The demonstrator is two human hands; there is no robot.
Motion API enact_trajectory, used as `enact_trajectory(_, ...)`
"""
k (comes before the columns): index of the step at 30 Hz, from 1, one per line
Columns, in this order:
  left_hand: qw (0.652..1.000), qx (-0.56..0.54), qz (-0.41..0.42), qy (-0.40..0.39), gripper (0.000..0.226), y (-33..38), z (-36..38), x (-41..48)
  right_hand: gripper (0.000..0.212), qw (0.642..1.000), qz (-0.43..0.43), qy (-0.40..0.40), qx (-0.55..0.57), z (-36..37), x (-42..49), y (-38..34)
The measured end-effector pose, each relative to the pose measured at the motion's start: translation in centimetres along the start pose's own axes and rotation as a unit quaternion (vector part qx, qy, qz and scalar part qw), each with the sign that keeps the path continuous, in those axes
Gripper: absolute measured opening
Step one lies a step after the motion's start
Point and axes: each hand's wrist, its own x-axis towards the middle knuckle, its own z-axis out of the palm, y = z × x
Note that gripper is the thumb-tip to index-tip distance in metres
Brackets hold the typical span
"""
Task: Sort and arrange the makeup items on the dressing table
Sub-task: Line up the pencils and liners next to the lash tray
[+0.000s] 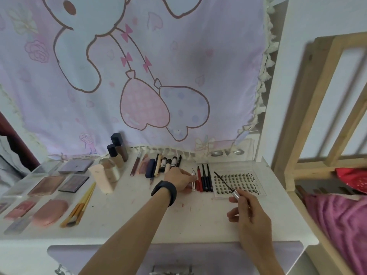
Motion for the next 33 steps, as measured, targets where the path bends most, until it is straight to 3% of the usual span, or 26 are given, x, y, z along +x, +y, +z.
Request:
enact_trajectory(14, 0.997, -0.073, 0.008, -0.010, 0.023, -0.7, -0.1, -0.7, 0.021, 1.000, 0.015, -0.002, -0.012, 0.1, -0.1, 0.0)
enact_trajectory(18, 0.996, -0.082, 0.038, -0.009, 0.021, -1.5, -1.0, -3.2, 0.019, 0.999, 0.043, -0.002, 0.026, 0.1, 0.1, -0.9)
enact_trajectory(22, 0.987, -0.111, 0.104, -0.059, 0.014, -1.0, -1.3, -7.3, 0.003, 0.994, 0.074, -0.022, 0.082, 0.4, 0.0, -2.2)
enact_trajectory(26, 0.969, -0.141, 0.164, -0.115, 0.009, 0.7, -0.4, -11.0, 0.011, 0.988, 0.092, -0.039, 0.118, 1.7, -0.9, -3.4)
enact_trajectory(33, 0.960, -0.193, 0.170, -0.113, 0.013, 0.6, -0.7, -12.2, 0.018, 0.991, 0.079, -0.067, 0.080, 2.8, -1.8, -4.6)
